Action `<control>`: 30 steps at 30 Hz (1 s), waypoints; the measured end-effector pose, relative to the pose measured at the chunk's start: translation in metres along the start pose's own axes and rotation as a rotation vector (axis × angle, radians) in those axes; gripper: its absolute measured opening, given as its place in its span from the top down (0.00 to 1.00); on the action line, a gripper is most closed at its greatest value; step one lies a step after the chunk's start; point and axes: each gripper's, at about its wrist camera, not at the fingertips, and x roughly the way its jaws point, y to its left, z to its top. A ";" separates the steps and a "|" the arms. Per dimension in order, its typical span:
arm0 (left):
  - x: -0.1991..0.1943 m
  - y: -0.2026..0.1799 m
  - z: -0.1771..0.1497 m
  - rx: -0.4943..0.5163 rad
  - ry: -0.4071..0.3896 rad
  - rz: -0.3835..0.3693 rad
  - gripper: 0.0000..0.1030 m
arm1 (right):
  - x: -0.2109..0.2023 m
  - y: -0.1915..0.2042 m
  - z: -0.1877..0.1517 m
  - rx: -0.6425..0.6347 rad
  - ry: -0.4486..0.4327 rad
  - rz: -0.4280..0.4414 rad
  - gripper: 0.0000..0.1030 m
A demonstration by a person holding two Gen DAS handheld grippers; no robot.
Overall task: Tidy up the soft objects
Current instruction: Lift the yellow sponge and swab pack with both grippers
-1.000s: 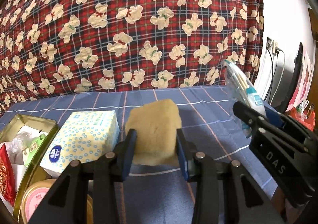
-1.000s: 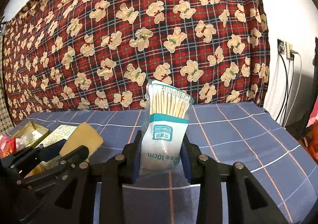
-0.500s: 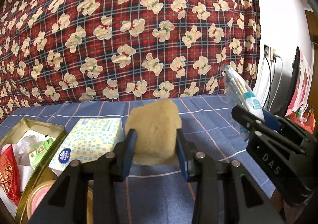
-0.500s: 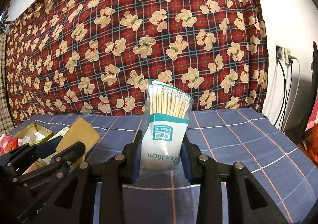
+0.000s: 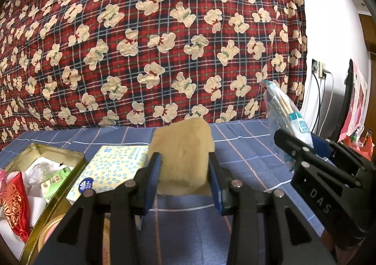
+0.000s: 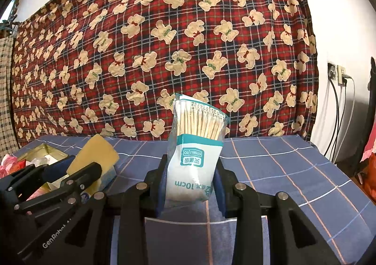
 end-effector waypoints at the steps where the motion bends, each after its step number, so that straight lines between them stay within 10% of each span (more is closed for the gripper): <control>1: -0.001 0.000 0.000 0.000 -0.002 0.000 0.63 | 0.000 0.001 0.000 -0.003 -0.002 0.000 0.64; 30: -0.014 0.011 -0.005 0.004 -0.014 0.005 0.63 | -0.011 0.010 -0.002 -0.017 -0.014 0.021 0.64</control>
